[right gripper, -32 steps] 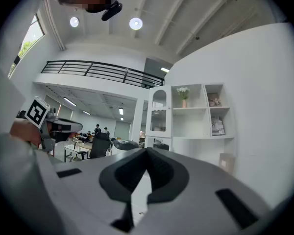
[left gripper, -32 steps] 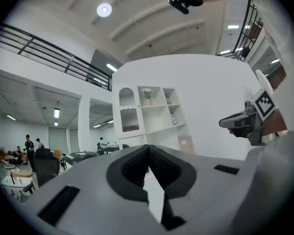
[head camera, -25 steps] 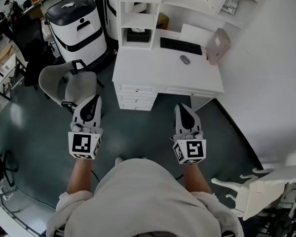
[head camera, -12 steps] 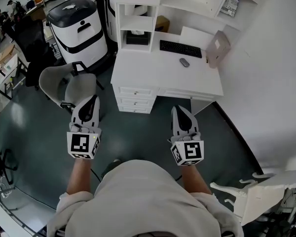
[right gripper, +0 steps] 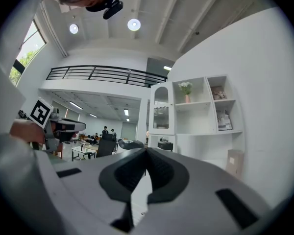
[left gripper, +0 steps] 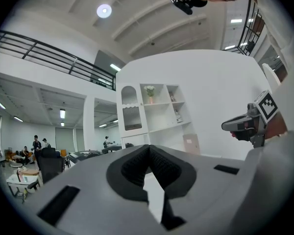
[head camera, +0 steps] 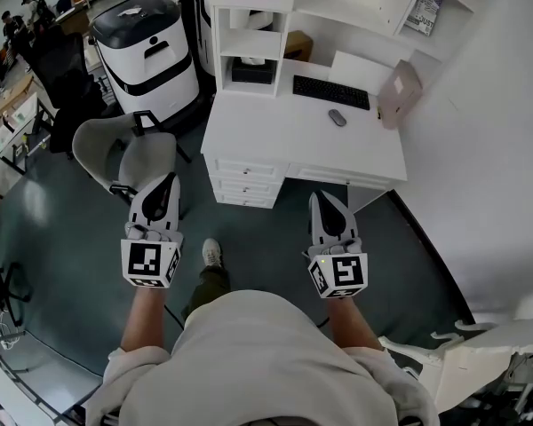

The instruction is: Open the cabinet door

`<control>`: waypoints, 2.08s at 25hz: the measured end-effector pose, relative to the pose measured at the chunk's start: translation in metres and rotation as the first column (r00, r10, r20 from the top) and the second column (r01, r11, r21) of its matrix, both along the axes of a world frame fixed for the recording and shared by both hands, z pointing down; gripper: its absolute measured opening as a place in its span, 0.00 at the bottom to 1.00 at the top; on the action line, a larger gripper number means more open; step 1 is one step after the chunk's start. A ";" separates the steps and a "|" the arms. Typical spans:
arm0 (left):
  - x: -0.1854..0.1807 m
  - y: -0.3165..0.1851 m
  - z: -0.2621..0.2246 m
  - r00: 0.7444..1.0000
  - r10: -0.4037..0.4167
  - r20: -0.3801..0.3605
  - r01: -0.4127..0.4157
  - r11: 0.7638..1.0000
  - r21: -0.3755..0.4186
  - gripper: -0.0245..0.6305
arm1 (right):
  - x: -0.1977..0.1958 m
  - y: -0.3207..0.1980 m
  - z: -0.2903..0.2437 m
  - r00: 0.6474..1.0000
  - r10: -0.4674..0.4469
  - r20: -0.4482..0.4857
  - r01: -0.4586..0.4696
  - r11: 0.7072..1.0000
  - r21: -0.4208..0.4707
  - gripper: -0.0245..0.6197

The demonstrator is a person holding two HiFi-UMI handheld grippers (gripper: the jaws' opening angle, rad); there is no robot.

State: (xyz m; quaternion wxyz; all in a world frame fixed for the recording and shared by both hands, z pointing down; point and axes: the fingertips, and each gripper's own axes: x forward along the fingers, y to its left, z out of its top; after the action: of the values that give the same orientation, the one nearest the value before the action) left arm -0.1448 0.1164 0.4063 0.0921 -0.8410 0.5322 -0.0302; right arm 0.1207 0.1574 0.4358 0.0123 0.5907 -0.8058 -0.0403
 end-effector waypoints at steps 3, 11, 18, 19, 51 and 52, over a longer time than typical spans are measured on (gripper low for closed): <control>-0.001 -0.019 0.003 1.000 0.006 -0.006 -0.005 1.000 0.005 0.04 | -0.002 -0.014 0.002 1.000 0.000 -0.011 0.000 1.000 0.001 0.04; -0.004 -0.097 0.007 0.999 0.041 -0.031 -0.040 0.999 0.012 0.04 | -0.002 -0.078 0.005 0.999 0.040 -0.030 -0.040 0.999 -0.005 0.04; -0.029 -0.189 0.007 0.997 0.062 -0.043 -0.062 0.998 0.002 0.04 | -0.013 -0.164 0.000 0.995 0.096 -0.040 -0.096 0.995 -0.008 0.04; -0.033 -0.203 0.007 0.997 0.068 -0.045 -0.069 0.998 -0.002 0.04 | -0.016 -0.177 -0.001 0.994 0.105 -0.042 -0.106 0.994 -0.006 0.04; -0.006 -0.383 -0.001 0.987 0.142 -0.072 -0.147 0.987 -0.058 0.33 | 0.009 -0.366 -0.005 0.993 0.112 -0.023 -0.112 0.993 -0.032 0.04; -0.005 -0.384 0.000 0.988 0.139 -0.070 -0.143 0.988 -0.064 0.39 | 0.010 -0.366 -0.004 0.994 0.110 -0.021 -0.111 0.993 -0.034 0.04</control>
State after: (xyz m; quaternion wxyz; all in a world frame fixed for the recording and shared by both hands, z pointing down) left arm -0.1503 -0.2672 0.4065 0.0476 -0.8798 0.4727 -0.0144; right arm 0.1311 -0.2087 0.4318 0.0327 0.6338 -0.7722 -0.0311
